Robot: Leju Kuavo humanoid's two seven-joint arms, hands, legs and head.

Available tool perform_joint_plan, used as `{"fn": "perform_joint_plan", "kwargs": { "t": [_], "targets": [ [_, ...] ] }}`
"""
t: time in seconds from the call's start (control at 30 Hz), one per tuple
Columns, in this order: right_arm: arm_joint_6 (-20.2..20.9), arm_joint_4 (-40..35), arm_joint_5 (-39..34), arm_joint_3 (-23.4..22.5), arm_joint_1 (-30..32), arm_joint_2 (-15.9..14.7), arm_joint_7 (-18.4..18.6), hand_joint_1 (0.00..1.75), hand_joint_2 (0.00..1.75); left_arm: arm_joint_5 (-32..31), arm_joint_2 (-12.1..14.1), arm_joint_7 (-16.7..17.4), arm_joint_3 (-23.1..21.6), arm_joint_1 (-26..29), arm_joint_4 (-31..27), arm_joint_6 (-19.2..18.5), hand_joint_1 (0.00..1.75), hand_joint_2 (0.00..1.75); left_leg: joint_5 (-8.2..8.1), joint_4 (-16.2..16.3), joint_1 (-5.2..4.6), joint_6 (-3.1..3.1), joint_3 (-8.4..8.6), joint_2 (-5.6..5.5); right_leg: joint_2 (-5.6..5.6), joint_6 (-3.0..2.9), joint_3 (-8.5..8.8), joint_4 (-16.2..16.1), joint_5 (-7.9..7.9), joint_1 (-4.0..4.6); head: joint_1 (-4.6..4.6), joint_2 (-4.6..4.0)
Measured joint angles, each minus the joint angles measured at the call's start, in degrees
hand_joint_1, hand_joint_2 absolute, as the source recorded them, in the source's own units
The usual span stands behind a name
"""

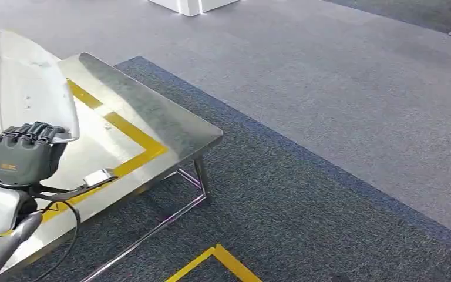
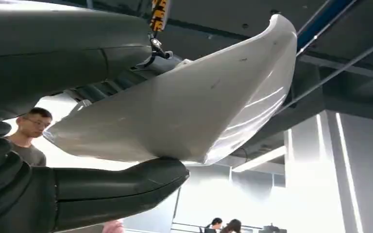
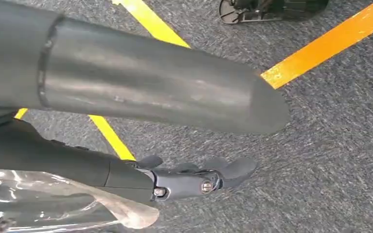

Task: Take the parts from the cabinet and place them on the table.

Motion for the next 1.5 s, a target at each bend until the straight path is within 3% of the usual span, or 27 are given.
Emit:
{"fn": "perform_joint_plan", "kwargs": {
  "t": [0.5, 1.5],
  "targets": [
    [0.2, 0.0, -1.0, -0.2, 0.1, 1.0, -0.1, 0.0, 0.0, 0.0, 1.4, -0.1, 1.1, 0.0, 0.0, -0.1, 1.75, 1.75, 0.0, 0.0, 0.0, 0.0, 0.0, 0.0, 0.0, 0.0, 0.0, 0.0, 0.0, 0.0, 0.0, 0.0],
    [-0.8, 0.2, 0.7, -0.3, 0.1, 1.5, -0.3, 0.0, 0.0, 0.0, 1.6, -0.1, 1.7, 1.1, 0.0, -0.1, 1.75, 1.75, 0.0, 0.0, 0.0, 0.0, -0.01, 0.0, 0.0, 0.0, -0.01, 0.0, 0.0, 0.0, 0.0, 0.0]
  ]
}}
